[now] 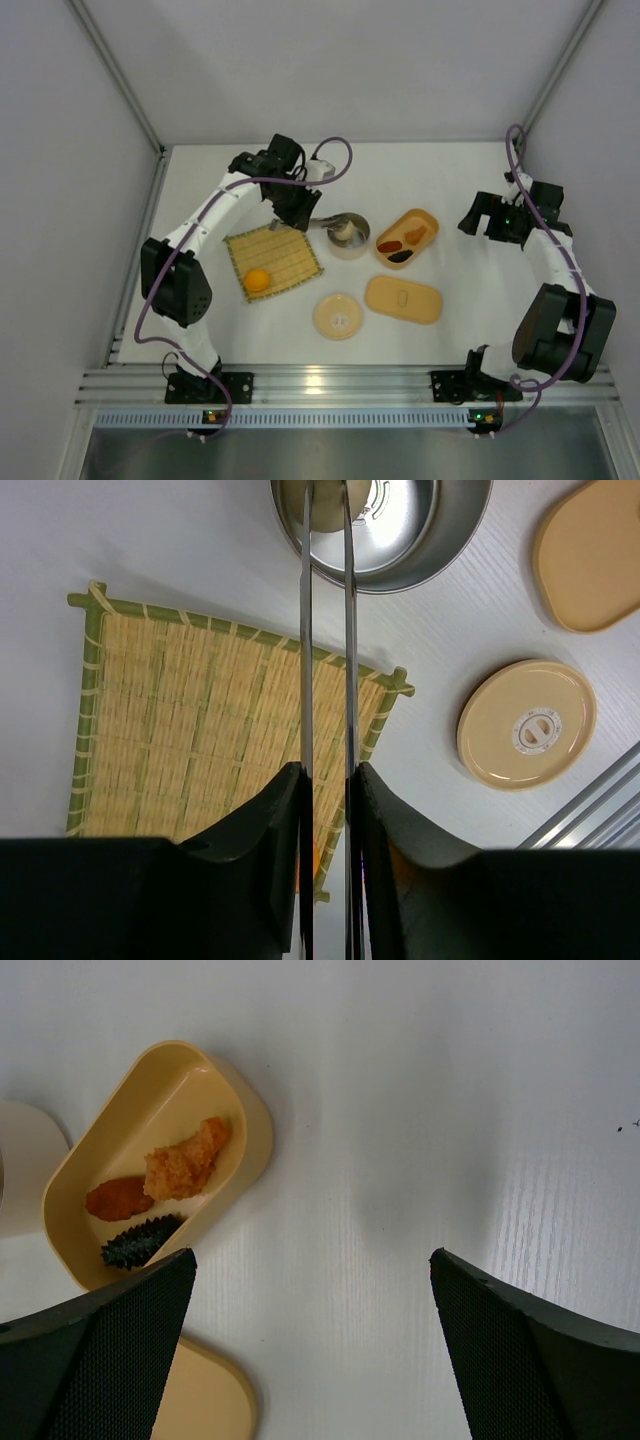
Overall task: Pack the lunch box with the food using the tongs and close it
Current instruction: Place the fake food in the packing box.
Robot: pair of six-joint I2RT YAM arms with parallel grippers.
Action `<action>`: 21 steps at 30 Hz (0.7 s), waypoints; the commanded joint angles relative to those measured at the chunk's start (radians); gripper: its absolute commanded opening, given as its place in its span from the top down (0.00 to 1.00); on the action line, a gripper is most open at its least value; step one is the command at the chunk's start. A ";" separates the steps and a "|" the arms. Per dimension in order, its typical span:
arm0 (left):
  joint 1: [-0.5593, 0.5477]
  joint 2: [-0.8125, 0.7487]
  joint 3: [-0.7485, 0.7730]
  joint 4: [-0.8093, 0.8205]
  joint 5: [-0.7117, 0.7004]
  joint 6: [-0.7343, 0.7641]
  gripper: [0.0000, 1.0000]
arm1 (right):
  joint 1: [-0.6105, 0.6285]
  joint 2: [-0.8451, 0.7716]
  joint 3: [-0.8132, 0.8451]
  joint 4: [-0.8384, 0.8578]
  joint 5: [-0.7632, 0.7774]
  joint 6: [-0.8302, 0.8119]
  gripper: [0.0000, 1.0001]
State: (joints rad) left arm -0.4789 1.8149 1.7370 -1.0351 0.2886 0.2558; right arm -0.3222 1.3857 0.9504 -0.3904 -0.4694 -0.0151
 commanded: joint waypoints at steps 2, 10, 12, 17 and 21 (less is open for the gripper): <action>-0.004 0.000 0.004 0.047 -0.008 0.000 0.67 | -0.014 -0.001 0.045 0.013 -0.011 -0.008 0.01; -0.004 -0.017 0.012 0.038 0.014 0.003 0.52 | -0.014 -0.002 0.047 0.013 -0.015 -0.005 0.01; -0.004 -0.026 0.015 0.037 0.029 0.005 0.50 | -0.014 -0.004 0.047 0.012 -0.017 -0.003 0.01; -0.003 -0.048 0.056 0.020 0.047 -0.006 0.51 | -0.014 -0.007 0.047 0.013 -0.020 -0.003 0.01; 0.002 -0.109 0.101 -0.014 0.075 0.007 0.54 | -0.014 -0.007 0.048 0.012 -0.023 -0.003 0.01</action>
State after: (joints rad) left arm -0.4793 1.8103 1.7618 -1.0409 0.3180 0.2607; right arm -0.3222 1.3857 0.9504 -0.3904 -0.4721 -0.0147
